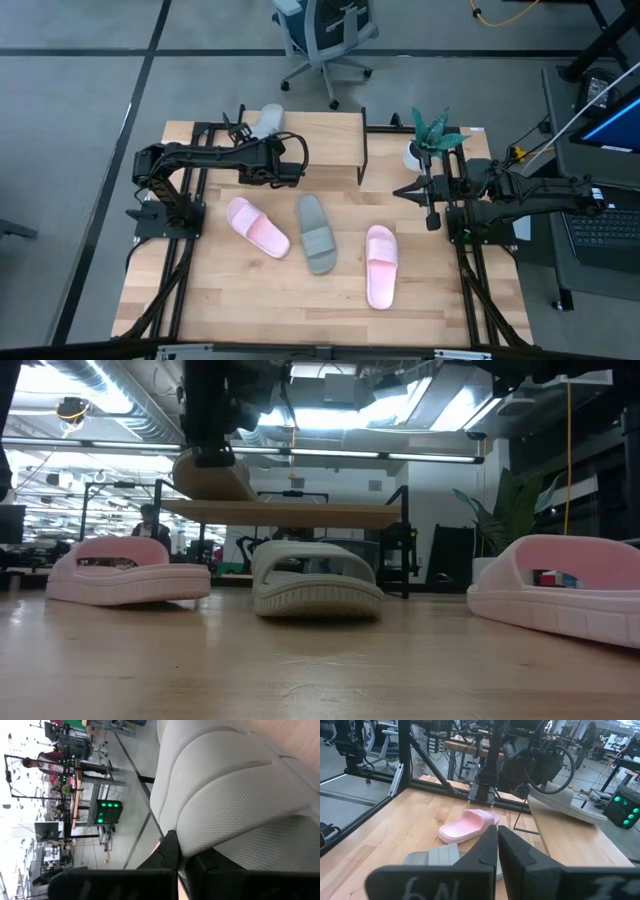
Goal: Pick and place slides into the shelf
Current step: Put the bottom gray slipper on the shelf
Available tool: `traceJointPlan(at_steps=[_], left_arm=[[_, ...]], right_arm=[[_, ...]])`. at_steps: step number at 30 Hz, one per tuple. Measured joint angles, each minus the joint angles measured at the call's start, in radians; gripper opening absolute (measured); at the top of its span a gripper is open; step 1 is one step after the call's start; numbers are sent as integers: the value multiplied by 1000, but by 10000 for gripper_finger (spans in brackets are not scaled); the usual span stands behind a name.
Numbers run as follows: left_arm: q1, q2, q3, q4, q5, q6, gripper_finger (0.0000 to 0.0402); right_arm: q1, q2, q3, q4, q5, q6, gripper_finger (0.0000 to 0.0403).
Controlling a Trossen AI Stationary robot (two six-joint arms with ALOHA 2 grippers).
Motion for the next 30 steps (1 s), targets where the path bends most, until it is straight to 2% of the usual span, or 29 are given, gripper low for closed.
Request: traceJointPlan(at_steps=[12, 16, 22, 26, 30], left_arm=[[4, 0, 0, 0, 0, 28, 2], [13, 0, 0, 0, 15, 85, 3], [14, 0, 0, 0, 18, 99, 29], [15, 0, 0, 0, 70, 98, 44], [13, 0, 0, 0, 78, 97, 54]], right_arm=[[0, 0, 0, -2, 0, 0, 17], [0, 0, 0, -18, 0, 0, 17], [0, 0, 0, -31, 0, 0, 17], [0, 0, 0, -31, 0, 0, 17], [0, 0, 0, -31, 0, 0, 17]])
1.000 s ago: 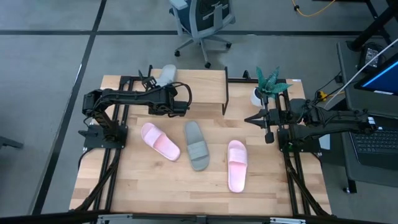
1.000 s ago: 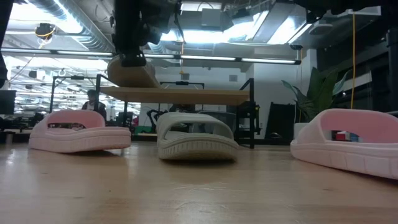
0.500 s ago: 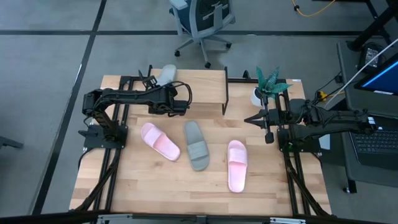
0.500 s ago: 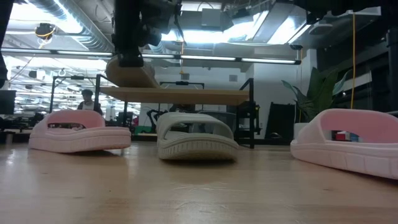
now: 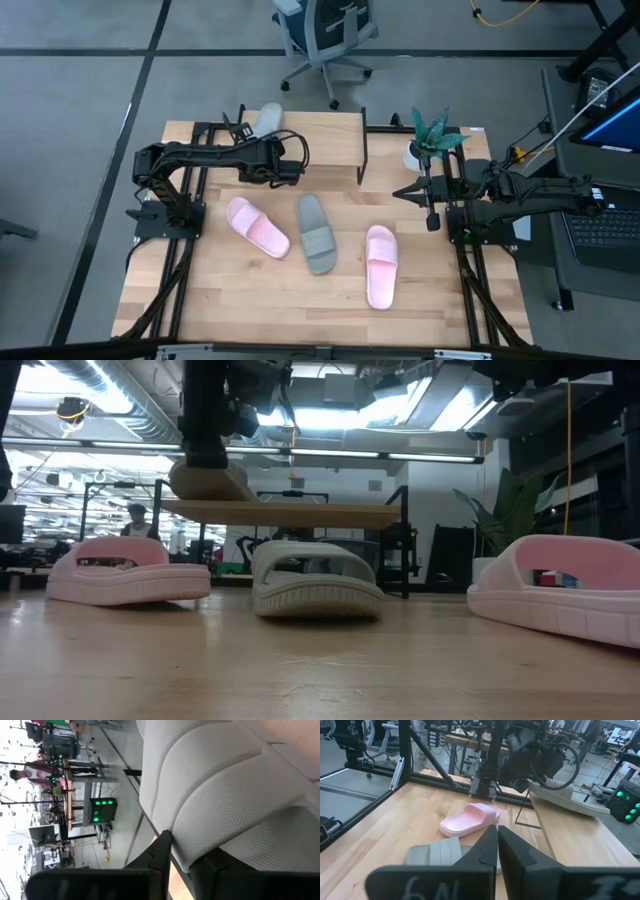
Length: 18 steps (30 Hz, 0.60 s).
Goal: Pick and place slides into the shelf
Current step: Put the bottom gray slipper on the shelf
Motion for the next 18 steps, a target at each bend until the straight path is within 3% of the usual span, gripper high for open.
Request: traceJointPlan(at_steps=[18], left_arm=[[-31, 0, 0, 0, 75, 53, 94]], right_arm=[[0, 0, 0, -1, 0, 0, 17]])
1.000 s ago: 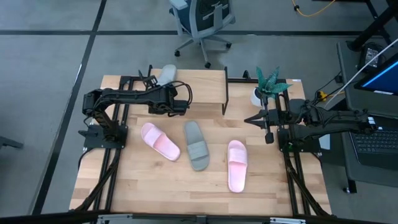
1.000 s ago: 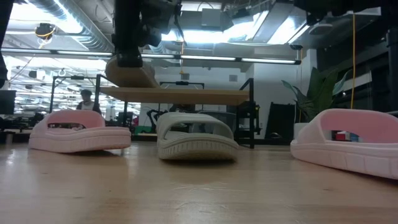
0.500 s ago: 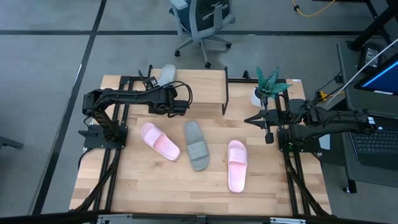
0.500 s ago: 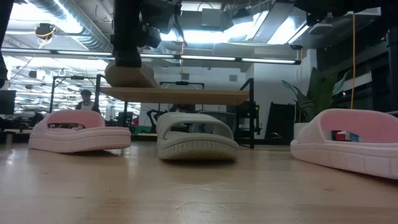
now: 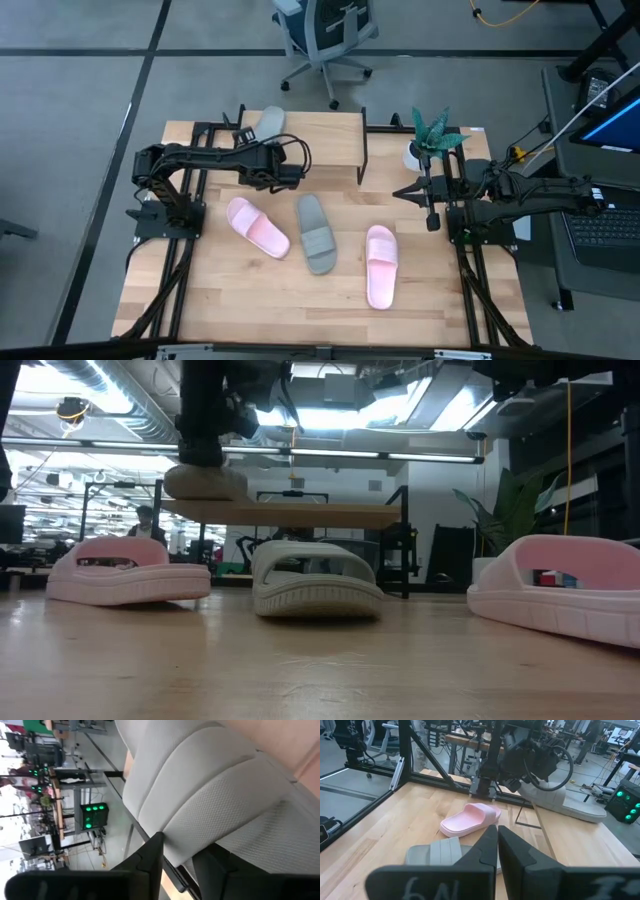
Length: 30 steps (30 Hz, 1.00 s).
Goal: Pick and place slides into the shelf
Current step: Put the bottom gray slipper on the shelf
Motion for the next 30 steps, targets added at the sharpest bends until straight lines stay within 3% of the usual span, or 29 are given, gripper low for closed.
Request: traceJointPlan(at_steps=[30], left_arm=[[-5, -1, 0, 0, 48, 102, 184]], right_arm=[[0, 0, 0, -6, 0, 2, 17]])
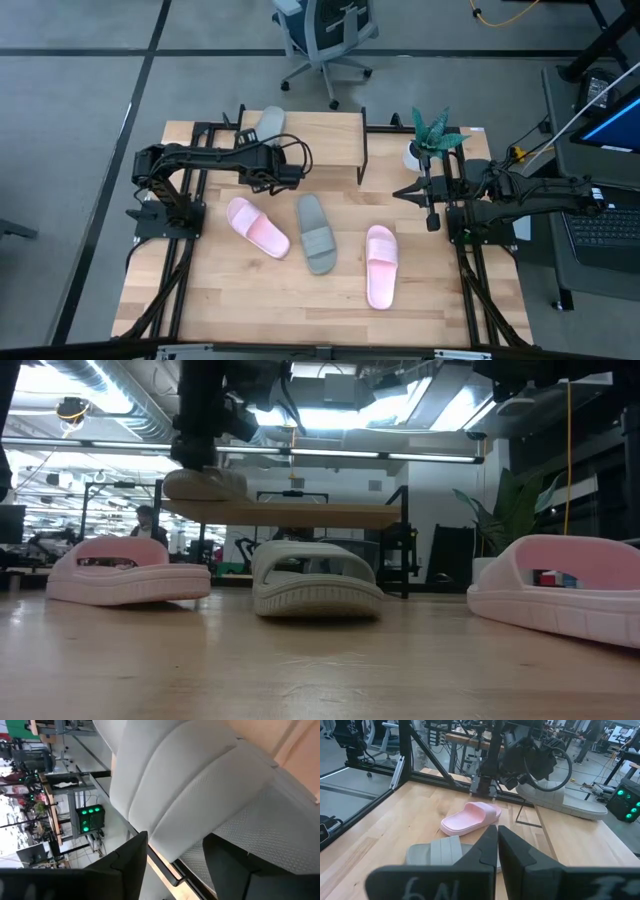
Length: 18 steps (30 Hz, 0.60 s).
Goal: Pick and place slides into the shelf
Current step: Put the bottom gray slipper on the shelf, then put the gray slipper on the shelf
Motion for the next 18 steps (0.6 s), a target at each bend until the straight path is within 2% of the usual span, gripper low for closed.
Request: traceJointPlan(at_steps=[4, 18], left_arm=[[-23, -12, 0, -1, 50, 77, 185], [-118, -178, 8, 0, 30, 21, 185]], right_arm=[[0, 0, 0, 0, 0, 1, 17], [1, 8, 0, 0, 0, 2, 17]])
